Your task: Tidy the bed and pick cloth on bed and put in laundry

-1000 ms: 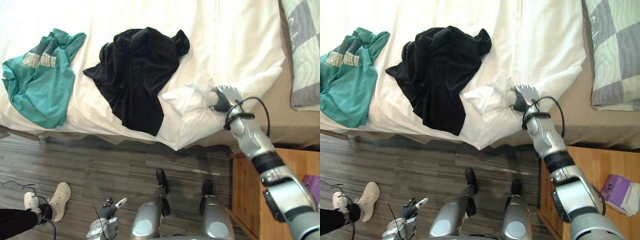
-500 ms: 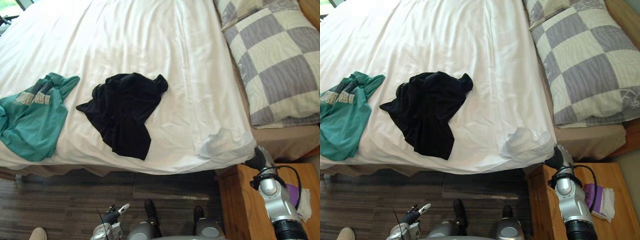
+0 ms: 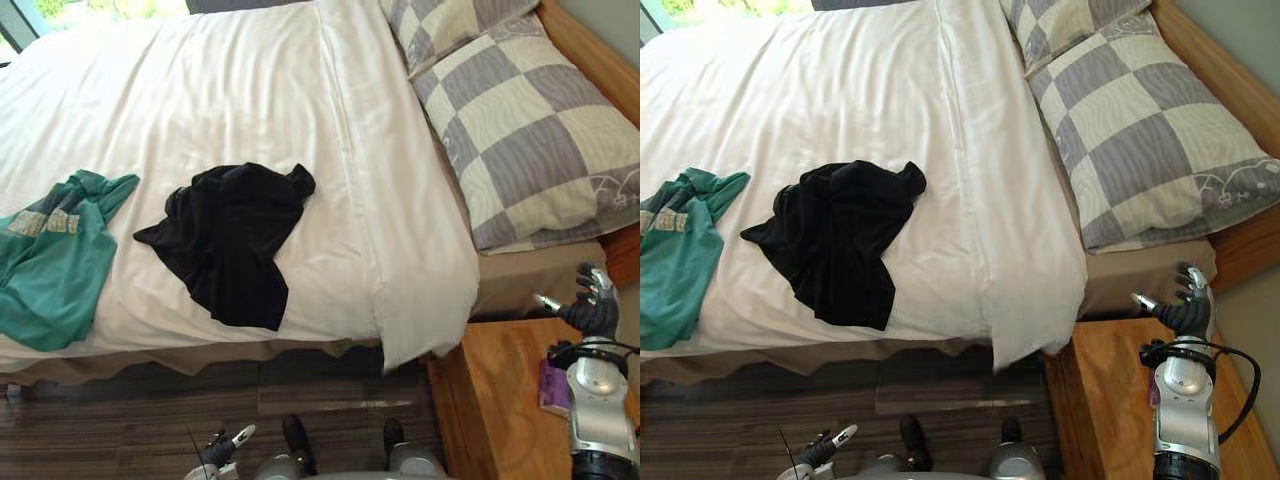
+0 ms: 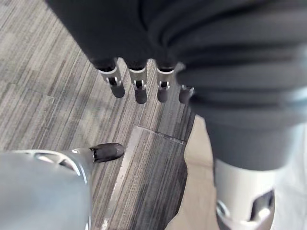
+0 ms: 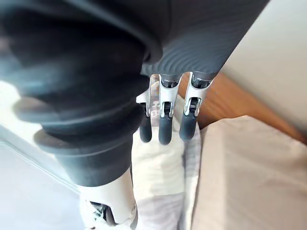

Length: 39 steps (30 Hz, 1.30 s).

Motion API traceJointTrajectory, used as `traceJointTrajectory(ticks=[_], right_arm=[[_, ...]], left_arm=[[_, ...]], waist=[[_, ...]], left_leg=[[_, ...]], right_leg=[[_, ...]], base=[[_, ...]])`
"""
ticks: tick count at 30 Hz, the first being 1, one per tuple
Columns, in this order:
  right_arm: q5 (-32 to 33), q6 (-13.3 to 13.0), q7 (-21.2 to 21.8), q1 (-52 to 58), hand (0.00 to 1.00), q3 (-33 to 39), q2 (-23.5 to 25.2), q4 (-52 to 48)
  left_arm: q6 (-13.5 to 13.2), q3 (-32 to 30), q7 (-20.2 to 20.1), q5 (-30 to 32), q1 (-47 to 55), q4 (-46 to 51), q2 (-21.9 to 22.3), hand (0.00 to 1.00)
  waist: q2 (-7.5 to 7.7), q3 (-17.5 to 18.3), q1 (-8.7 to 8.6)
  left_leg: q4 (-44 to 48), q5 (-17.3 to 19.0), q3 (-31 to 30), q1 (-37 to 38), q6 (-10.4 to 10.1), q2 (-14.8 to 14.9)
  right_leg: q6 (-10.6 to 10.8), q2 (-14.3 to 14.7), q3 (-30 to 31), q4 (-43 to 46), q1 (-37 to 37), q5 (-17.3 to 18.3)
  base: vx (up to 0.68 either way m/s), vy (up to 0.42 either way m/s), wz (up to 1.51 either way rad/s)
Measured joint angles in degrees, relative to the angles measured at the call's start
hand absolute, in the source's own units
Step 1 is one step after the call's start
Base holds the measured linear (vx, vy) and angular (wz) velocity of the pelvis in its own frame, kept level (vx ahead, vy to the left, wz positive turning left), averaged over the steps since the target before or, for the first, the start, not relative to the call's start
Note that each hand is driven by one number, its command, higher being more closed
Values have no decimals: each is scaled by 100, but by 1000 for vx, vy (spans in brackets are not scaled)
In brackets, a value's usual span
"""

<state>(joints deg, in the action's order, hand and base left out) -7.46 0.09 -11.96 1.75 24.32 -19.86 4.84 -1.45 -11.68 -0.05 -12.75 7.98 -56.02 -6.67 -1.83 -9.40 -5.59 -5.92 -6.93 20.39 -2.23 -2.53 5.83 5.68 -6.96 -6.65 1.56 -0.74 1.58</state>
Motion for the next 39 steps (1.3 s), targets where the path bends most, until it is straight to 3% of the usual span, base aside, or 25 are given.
traceJointTrajectory(ticks=[4, 8, 12, 14, 17, 19, 24, 25, 27, 30, 34, 35, 37, 38, 39], right_arm=[[909, -155, -57, -326, 100, -363, 229, 50], [2384, -430, -101, -1303, 100, -695, 286, 538], [3434, -627, -324, -3112, 100, -849, -84, 1386], [3927, -767, -442, -4359, 100, -985, -604, 1815], [4139, -935, -538, -5316, 100, -1205, -938, 2075], [4165, -999, -549, -5449, 100, -1351, -1036, 2215], [4328, -993, -527, -5203, 100, -1363, -1013, 3175], [4299, -1120, -438, -4934, 100, -1346, -906, 3177], [4271, -1334, -380, -4613, 100, -1306, -681, 2912], [4132, -1487, -165, -4099, 100, -1262, -262, 2719], [3825, -1528, 191, -3002, 100, -1211, 449, 2538], [3790, -1368, 227, -2447, 100, -1183, 681, 2795], [3695, -1073, 229, -1986, 100, -1180, 862, 3392], [3602, -700, 242, -1438, 100, -1189, 1050, 4096], [3528, -491, 248, -1125, 100, -1188, 1145, 4444]], left_arm=[[2, 11, 12, -1, 5, -8, 63, 0], [-1, 127, 90, 0, -4, -7, 145, 0], [-30, 329, 167, -16, -153, 48, 163, 0], [-145, 518, 232, -155, -353, 84, 175, 0], [-259, 756, 277, -404, -456, 191, 176, 0], [-334, 895, 282, -489, -470, 206, 169, 0], [-415, 1374, 264, -639, -714, 211, 164, 0], [-421, 1403, 261, -691, -762, 213, 171, 0], [-421, 1401, 263, -691, -804, 198, 169, 0], [-425, 1370, 263, -690, -952, 180, 172, 0], [-409, 1309, 270, -689, -1157, 140, 251, 0], [-415, 1190, 271, -689, -1180, 151, 339, 0], [-416, 1129, 272, -689, -1180, 148, 405, 0], [-402, 1129, 269, -684, -1179, 136, 470, 0], [-393, 1129, 270, -681, -1169, 128, 505, 0]], waist=[[-27, 11, 8], [-114, -20, 34], [-346, -462, 179], [-614, -840, 322], [-902, -1170, 351], [-1009, -1248, 354], [-1271, -1426, 479], [-1300, -1462, 507], [-1283, -1474, 481], [-1086, -1508, 385], [-624, -1475, 137], [-453, -1441, 88], [-355, -1392, 71], [-307, -1368, 66], [-307, -1368, 58]], left_leg=[[0, -1, -150, -22, 0, -28], [1, -35, -261, -205, 43, -82], [4, -164, -265, -494, 107, -114], [4, -235, -307, -749, 170, -142], [3, -297, -356, -1052, 173, -218], [4, -348, -397, -1221, 207, -284], [6, -373, -443, -1589, 224, -458], [9, -379, -427, -1612, 232, -482], [32, -380, -397, -1600, 233, -501], [37, -368, -378, -1480, 219, -500], [35, -330, -395, -1196, 172, -435], [27, -284, -414, -1060, 118, -395], [6, -260, -435, -994, 144, -365], [5, -227, -449, -936, 129, -354], [4, -216, -447, -909, 121, -358]], right_leg=[[1, -10, -122, -68, 71, -3], [9, -48, -213, -37, -58, -59], [5, -117, -133, 285, -452, -64], [8, -134, -127, 542, -810, -60], [67, -240, -147, 853, -1216, 6], [97, -318, -157, 1009, -1433, 44], [185, -515, -137, 1340, -1933, 144], [190, -541, -127, 1365, -1968, 154], [188, -566, -119, 1368, -1962, 163], [191, -571, -124, 1383, -1855, 220], [176, -497, -191, 1288, -1512, 330], [158, -450, -237, 1164, -1307, 341], [155, -408, -268, 1071, -1177, 343], [155, -391, -294, 1011, -1080, 355], [148, -393, -294, 995, -1046, 359]], base=[[-4, 17, 15], [7, 33, 13], [-38, 71, 2], [-90, 64, 8], [-66, 57, 14], [8, 29, 12], [54, 11, 11], [82, 3, 4], [98, -6, -1], [112, -35, 0], [81, -89, 3], [89, -110, 5], [77, -77, 4], [113, -68, 3], [125, -63, -2]])
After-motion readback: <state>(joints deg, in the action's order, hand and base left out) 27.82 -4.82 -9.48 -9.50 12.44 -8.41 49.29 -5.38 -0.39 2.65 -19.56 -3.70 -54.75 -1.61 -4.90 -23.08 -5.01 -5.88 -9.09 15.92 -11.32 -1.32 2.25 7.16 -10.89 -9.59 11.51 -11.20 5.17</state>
